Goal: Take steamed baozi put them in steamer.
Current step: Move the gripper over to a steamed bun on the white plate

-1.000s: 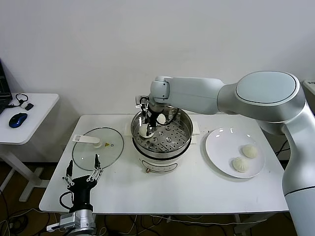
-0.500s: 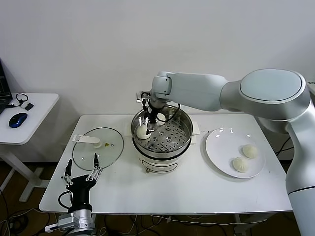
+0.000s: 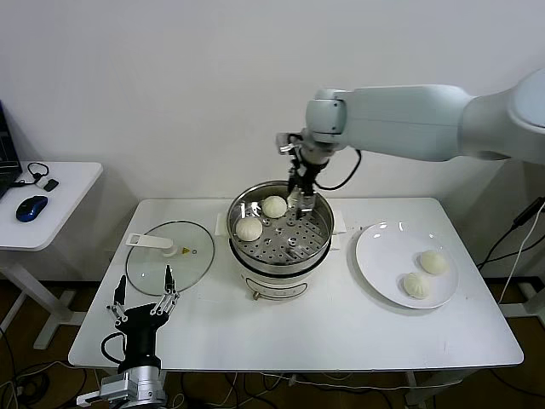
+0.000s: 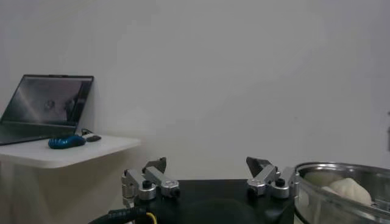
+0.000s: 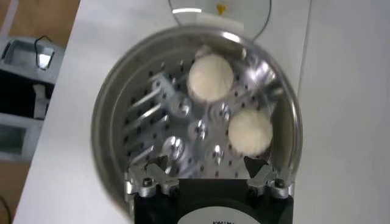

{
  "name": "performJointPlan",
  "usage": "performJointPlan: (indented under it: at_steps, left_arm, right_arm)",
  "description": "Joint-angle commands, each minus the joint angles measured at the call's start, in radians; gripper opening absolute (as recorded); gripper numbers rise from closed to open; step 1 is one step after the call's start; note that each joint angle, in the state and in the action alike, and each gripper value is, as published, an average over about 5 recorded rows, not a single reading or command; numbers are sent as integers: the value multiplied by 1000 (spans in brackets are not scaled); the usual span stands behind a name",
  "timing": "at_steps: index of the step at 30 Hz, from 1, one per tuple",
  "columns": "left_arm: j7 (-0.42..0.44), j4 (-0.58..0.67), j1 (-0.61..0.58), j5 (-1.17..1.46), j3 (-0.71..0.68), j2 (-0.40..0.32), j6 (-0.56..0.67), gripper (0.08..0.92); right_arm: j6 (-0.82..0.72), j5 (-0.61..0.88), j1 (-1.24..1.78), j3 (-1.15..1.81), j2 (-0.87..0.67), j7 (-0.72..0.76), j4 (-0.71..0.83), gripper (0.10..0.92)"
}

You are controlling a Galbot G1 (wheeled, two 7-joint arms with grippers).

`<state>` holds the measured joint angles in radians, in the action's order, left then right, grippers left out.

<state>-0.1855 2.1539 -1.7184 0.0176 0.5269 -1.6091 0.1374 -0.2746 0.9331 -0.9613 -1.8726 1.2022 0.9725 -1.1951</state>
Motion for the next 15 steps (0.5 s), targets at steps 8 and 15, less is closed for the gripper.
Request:
performJointPlan:
  at_steps: [8, 15]
  left_arm:
    - [-6, -6, -6, -33, -15, -49, 5, 823]
    - [-11, -24, 3, -48, -22, -49, 5, 823]
  right_arm:
    - [177, -265, -17, -140, -393, 87, -82, 823]
    - [224, -343, 114, -63, -456, 91, -21, 823]
